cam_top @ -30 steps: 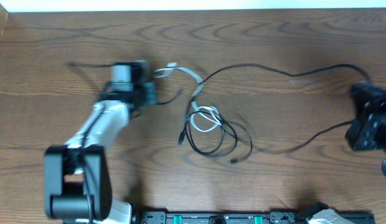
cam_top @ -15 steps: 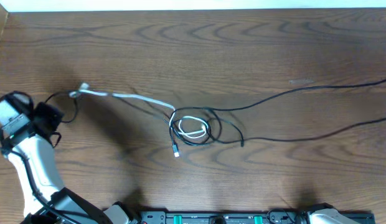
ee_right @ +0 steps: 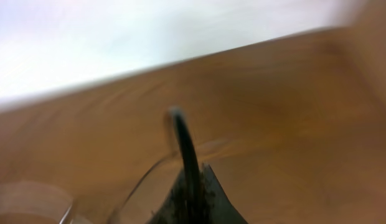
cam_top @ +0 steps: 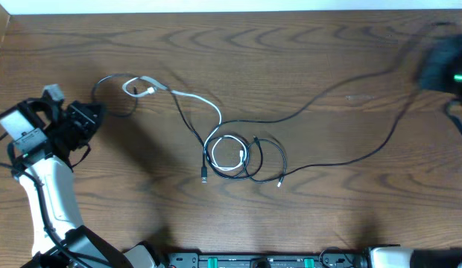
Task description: Untangle cables
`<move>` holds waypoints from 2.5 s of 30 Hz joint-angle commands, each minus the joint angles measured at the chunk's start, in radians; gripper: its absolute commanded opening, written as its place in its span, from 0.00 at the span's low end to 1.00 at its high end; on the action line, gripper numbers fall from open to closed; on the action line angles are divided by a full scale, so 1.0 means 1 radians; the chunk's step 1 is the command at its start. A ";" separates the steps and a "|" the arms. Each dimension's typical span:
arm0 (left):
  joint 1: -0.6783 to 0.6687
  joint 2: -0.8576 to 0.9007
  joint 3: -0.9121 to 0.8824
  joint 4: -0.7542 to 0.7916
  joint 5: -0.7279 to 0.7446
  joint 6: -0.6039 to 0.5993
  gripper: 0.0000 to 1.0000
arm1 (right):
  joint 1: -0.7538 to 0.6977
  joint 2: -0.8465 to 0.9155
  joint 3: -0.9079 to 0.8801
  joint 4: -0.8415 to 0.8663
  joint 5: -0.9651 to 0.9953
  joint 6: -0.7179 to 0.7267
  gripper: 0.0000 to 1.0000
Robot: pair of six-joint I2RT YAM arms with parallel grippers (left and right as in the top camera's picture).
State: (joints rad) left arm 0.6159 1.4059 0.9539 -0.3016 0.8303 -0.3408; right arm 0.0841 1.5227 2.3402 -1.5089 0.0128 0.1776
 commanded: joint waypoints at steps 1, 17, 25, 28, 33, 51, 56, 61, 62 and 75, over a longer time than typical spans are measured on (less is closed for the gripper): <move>-0.035 -0.015 0.005 0.004 0.266 0.072 0.07 | 0.003 0.079 0.002 -0.058 -0.505 -0.368 0.01; -0.059 -0.015 0.005 -0.012 0.524 0.078 0.07 | 0.227 0.385 -0.288 -0.189 -0.443 -0.497 0.07; -0.152 -0.015 0.005 -0.021 0.524 0.079 0.07 | 0.406 0.457 -0.498 -0.021 -0.153 -0.602 0.43; -0.188 -0.015 0.005 -0.037 0.523 0.099 0.07 | 0.423 0.468 -0.578 0.071 -0.154 -0.602 0.50; -0.237 -0.015 0.005 -0.097 0.456 0.174 0.06 | 0.451 0.475 -0.712 0.241 -0.153 -0.594 0.50; -0.269 -0.015 0.005 -0.218 0.327 0.289 0.08 | 0.463 0.476 -1.014 0.659 -0.153 -0.542 0.09; -0.269 -0.015 0.005 -0.218 0.327 0.289 0.07 | 0.460 0.475 -1.012 0.760 -0.011 -0.274 0.01; -0.269 -0.015 0.005 -0.222 0.327 0.289 0.07 | 0.431 0.464 -0.975 0.755 0.246 -0.051 0.01; -0.269 -0.015 0.005 -0.222 0.327 0.289 0.07 | 0.418 0.460 -0.946 0.732 0.269 -0.032 0.01; -0.269 -0.015 0.005 -0.232 0.288 0.296 0.07 | 0.265 0.195 -0.548 0.563 0.273 0.012 0.01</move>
State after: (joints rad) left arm 0.3496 1.4059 0.9543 -0.5224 1.1488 -0.0700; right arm 0.3843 1.8290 1.7264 -0.9554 0.2592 0.1642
